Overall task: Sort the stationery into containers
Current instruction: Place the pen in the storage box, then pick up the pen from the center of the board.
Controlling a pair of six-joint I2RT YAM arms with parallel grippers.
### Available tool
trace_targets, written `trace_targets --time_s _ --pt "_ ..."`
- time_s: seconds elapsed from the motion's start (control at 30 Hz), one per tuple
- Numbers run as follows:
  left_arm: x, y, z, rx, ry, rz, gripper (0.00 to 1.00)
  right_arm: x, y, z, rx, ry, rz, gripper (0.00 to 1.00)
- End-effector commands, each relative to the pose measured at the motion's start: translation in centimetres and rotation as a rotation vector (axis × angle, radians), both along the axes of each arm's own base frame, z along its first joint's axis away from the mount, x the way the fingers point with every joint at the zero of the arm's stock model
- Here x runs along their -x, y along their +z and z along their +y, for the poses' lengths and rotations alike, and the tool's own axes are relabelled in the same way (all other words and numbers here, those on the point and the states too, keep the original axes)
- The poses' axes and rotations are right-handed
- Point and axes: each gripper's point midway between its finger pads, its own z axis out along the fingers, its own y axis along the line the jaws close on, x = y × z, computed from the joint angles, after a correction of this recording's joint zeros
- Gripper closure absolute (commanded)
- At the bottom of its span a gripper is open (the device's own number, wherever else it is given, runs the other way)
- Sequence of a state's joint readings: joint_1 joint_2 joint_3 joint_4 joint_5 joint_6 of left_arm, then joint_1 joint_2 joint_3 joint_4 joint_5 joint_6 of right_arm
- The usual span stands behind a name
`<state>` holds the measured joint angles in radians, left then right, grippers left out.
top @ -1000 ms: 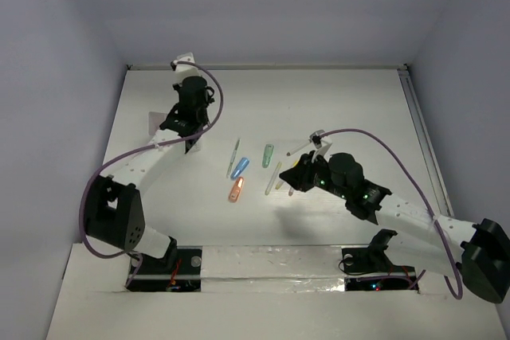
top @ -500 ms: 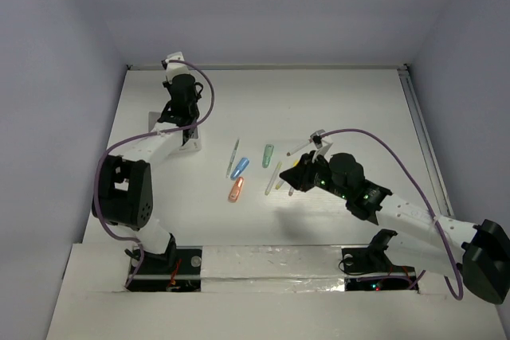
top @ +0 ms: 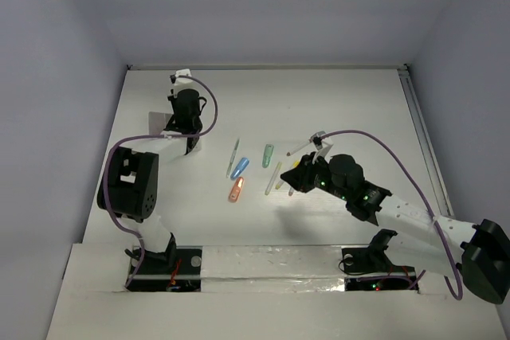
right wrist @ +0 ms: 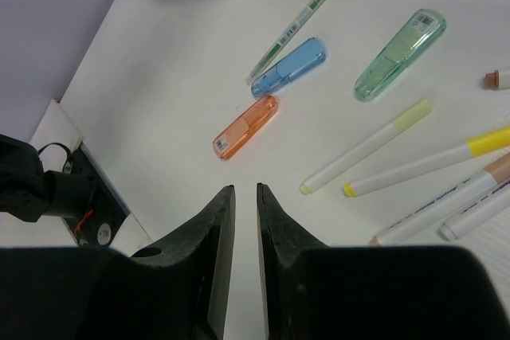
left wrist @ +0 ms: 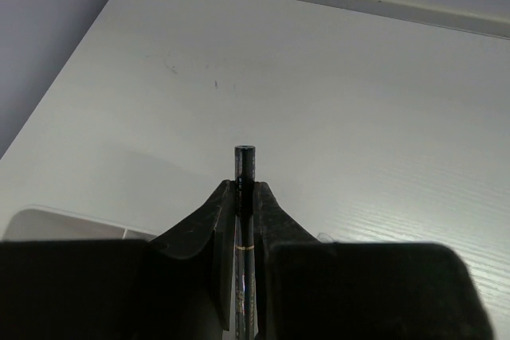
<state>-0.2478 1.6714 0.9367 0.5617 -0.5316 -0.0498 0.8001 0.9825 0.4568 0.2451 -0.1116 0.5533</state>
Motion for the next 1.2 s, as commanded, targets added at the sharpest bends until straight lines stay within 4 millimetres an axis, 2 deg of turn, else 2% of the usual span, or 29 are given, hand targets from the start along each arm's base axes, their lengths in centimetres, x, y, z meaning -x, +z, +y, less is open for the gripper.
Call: trace_targets --time_s 0.0,0.03,0.1,0.13,0.2,0.23,0.3,0.37,0.4,0.43,0.47,0.53,0.57,0.6,0.63,0.67,0.7,0.73,0.77,0.8,0.83,0.87,0.93,0.97,1.03,1.07,1.13,1.17 --pt "-0.3 2.4 0.5 -0.011 0.027 -0.09 1.0 -0.5 1.3 0.4 -0.03 -0.005 -0.05 0.77" --pt "-0.2 2.4 0.6 -0.008 0.03 -0.092 1.0 -0.5 1.3 0.4 -0.03 -0.003 -0.05 0.77" --pt "-0.1 2.5 0.7 -0.009 0.035 -0.093 0.93 -0.4 1.1 0.4 -0.027 -0.004 -0.044 0.77" --pt "0.0 2.4 0.7 -0.011 0.038 -0.09 0.84 -0.4 1.2 0.4 -0.029 -0.004 -0.046 0.77" --pt "0.2 2.4 0.6 -0.016 0.04 -0.089 0.73 -0.4 1.1 0.3 -0.027 -0.007 -0.046 0.77" --pt "0.3 2.6 0.6 -0.012 0.042 -0.098 0.6 -0.5 1.3 0.3 -0.03 -0.008 -0.049 0.77" --pt "0.5 3.1 0.2 -0.004 0.035 -0.111 0.52 -0.5 1.1 0.3 -0.026 -0.009 -0.048 0.77" --pt "0.7 4.2 0.3 0.004 0.041 -0.135 0.49 -0.4 1.3 0.3 -0.029 -0.01 -0.049 0.77" --pt "0.9 4.8 -0.6 0.008 0.023 -0.145 0.49 -0.4 1.2 0.2 -0.027 -0.01 -0.046 0.77" --pt "1.0 5.3 -0.5 0.01 0.029 -0.15 0.49 -0.4 1.2 0.2 -0.028 -0.01 -0.048 0.77" --pt "1.2 7.0 -1.2 0.023 0.016 -0.185 0.5 -0.4 1.3 0.2 -0.03 -0.008 -0.049 0.77" --pt "1.8 8.4 -3.0 0.044 -0.024 -0.205 0.55 -0.4 1.4 0.2 -0.035 -0.009 -0.051 0.77" --pt "2.2 10.4 -3.8 0.069 -0.045 -0.242 0.57 -0.4 1.4 0.2 -0.034 -0.009 -0.05 0.77" --pt "2.6 11.2 -4.9 0.09 -0.07 -0.251 0.61 -0.3 1.5 0.2 -0.036 -0.009 -0.052 0.77" --pt "3.3 11.3 -7.1 0.121 -0.129 -0.243 0.79 -0.3 1.5 0.2 -0.037 -0.01 -0.053 0.77" --pt "3.9 12.4 -9.2 0.156 -0.218 -0.256 0.88 -0.3 1.5 0.1 -0.037 -0.012 -0.053 0.77" --pt "4.5 12.3 -10.9 0.18 -0.277 -0.243 0.95 -0.4 1.6 0.0 -0.038 -0.018 -0.056 0.77" --pt "5.2 11.5 -12.4 0.196 -0.328 -0.198 1.0 -0.3 1.6 -0.1 -0.037 -0.019 -0.055 0.77" --pt "6.1 10.8 -15.6 0.268 -0.443 -0.157 1.0 -0.4 1.6 -0.2 -0.036 -0.024 -0.056 0.77" --pt "6.6 9.7 -16.9 0.3 -0.492 -0.109 1.0 -0.4 1.6 -0.3 -0.035 -0.033 -0.058 0.77" --pt "7.3 7.8 -17.8 0.316 -0.522 -0.038 1.0 -0.4 1.8 -0.4 -0.04 -0.038 -0.062 0.78" --pt "8.4 5.3 -19.5 0.336 -0.587 0.04 1.0 -0.4 1.7 -0.6 -0.039 -0.044 -0.064 0.78" --pt "9.6 2.4 -20.4 0.36 -0.61 0.127 1.0 -0.5 1.8 -0.8 -0.045 -0.062 -0.064 0.79" --pt "10.4 0.0 -20.1 0.356 -0.603 0.184 1.0 -0.6 2.1 -1.0 -0.052 -0.068 -0.071 0.79" --pt "11.1 -1.8 -19.9 0.356 -0.581 0.219 0.97 -0.6 2.0 -1.2 -0.052 -0.082 -0.071 0.79" --pt "11.5 -3.2 -19.1 0.34 -0.553 0.241 0.91 -0.7 2.1 -1.3 -0.056 -0.085 -0.075 0.79" --pt "11.6 -4.0 -18.7 0.327 -0.535 0.252 0.75 -0.7 2.0 -1.3 -0.053 -0.087 -0.073 0.79" --pt "11.6 -4.7 -18.6 0.315 -0.533 0.267 0.71 -0.7 2.1 -1.2 -0.055 -0.084 -0.074 0.79"
